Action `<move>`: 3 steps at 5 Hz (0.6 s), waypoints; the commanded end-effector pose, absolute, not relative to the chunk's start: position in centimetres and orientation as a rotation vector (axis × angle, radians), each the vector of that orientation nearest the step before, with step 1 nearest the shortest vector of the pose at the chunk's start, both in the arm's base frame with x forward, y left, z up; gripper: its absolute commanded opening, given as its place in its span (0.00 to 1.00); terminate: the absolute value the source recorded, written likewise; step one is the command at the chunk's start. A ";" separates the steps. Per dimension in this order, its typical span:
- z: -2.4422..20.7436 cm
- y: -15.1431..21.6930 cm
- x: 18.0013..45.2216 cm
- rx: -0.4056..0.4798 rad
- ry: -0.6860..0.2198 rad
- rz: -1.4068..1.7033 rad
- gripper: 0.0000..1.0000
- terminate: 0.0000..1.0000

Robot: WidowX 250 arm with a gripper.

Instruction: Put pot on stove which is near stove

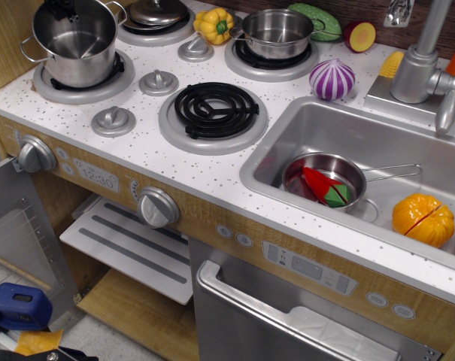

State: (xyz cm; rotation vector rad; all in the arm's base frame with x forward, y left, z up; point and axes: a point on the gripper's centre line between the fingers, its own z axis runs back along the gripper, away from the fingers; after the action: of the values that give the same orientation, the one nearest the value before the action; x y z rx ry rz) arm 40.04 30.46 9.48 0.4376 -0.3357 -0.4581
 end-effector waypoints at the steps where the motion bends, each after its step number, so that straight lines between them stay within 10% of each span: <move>1: 12.5 32.0 40.0 0.517 -0.359 -0.491 0.00 0.00; 2: 12.5 32.1 40.1 0.507 -0.374 -0.493 0.00 0.00; 3: 12.6 32.2 40.1 0.512 -0.403 -0.527 1.00 0.00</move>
State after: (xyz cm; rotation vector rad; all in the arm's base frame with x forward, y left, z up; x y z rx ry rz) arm 40.28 31.58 9.98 0.4626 -0.3714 -0.5402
